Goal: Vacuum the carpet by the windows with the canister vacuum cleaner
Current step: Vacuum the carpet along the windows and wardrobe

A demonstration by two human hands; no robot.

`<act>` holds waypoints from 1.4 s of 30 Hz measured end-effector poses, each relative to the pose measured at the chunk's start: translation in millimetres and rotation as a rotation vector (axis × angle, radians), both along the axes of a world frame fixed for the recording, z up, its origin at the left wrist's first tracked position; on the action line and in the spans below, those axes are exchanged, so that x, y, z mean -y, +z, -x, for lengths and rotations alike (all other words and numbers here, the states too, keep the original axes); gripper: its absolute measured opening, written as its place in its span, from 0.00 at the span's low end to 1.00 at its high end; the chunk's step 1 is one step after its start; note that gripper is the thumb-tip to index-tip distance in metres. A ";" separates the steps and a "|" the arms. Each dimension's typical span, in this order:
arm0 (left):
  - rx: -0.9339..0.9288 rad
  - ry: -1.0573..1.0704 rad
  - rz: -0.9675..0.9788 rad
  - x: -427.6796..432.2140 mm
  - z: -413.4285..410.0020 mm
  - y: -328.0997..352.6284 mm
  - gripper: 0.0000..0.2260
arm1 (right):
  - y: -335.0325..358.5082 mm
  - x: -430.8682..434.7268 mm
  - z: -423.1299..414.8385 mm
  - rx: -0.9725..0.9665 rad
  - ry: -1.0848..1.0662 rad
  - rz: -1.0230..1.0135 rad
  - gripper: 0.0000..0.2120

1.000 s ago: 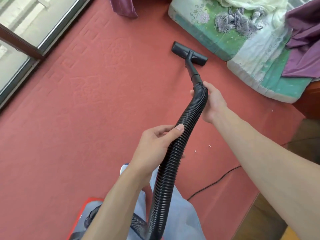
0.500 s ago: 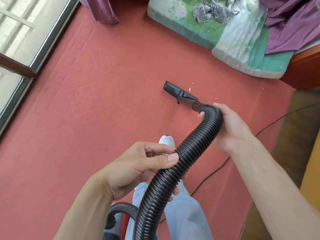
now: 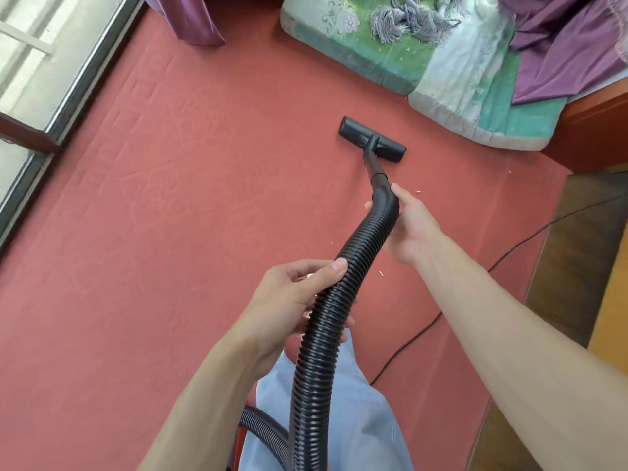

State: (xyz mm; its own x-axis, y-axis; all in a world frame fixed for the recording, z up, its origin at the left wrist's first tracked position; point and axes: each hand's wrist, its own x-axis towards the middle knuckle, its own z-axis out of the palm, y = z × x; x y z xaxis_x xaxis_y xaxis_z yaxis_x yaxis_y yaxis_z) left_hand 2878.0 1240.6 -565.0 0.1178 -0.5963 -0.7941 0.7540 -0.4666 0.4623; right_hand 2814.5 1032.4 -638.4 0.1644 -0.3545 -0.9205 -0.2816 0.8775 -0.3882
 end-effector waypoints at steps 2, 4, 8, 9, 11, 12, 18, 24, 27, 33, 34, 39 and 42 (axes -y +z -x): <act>-0.056 -0.040 0.111 -2.3 -8.3 5.4 0.18 | 18.5 6.9 -3.1 0.024 0.029 -0.003 0.13; -0.125 -0.097 0.234 -7.3 -19.6 10.4 0.18 | 40.7 6.6 -1.7 0.065 0.062 -0.045 0.11; -0.275 -0.186 0.353 -19.7 -36.5 10.4 0.26 | 60.0 -9.2 9.6 0.087 0.030 -0.127 0.12; -0.294 -0.196 0.353 -22.9 -37.9 9.3 0.27 | 58.5 -13.6 10.9 0.099 0.031 -0.140 0.11; -0.310 -0.187 0.327 -27.8 -36.2 6.6 0.28 | 50.7 -19.6 10.8 0.116 0.017 -0.148 0.11; -0.298 -0.170 0.306 -28.9 -33.3 5.0 0.26 | 44.2 -20.8 9.5 0.112 0.003 -0.143 0.11; -0.055 -0.063 0.078 -17.7 -8.2 -4.1 0.20 | 9.3 -19.5 -1.3 -0.020 -0.061 -0.057 0.12; -0.208 -0.109 0.326 -16.4 -16.4 5.9 0.23 | 45.5 -10.1 -3.2 0.080 -0.127 -0.025 0.10; -0.311 -0.149 0.401 -26.2 -26.0 8.8 0.27 | 53.3 -20.4 12.7 0.101 -0.033 -0.077 0.12; -0.160 -0.130 0.219 -36.2 -20.1 8.0 0.18 | 18.9 -30.4 17.7 0.076 -0.045 -0.068 0.16; -0.093 -0.109 0.150 -34.0 -14.8 6.7 0.18 | 9.3 -31.7 17.1 0.053 -0.040 -0.063 0.16; 0.002 -0.018 -0.033 -20.8 25.2 6.5 0.14 | -19.1 -40.8 19.8 0.018 0.023 -0.036 0.14; -0.070 -0.060 0.005 -27.8 38.6 8.3 0.13 | -21.5 -48.6 28.6 -0.010 0.097 -0.013 0.16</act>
State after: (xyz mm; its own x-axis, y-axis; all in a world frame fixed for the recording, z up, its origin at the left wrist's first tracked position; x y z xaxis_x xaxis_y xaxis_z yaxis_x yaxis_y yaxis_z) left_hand 2839.3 1268.4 -556.7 0.0265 -0.6047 -0.7960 0.7553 -0.5095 0.4122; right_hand 2786.0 1081.0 -659.9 0.1883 -0.3250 -0.9268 -0.3697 0.8508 -0.3735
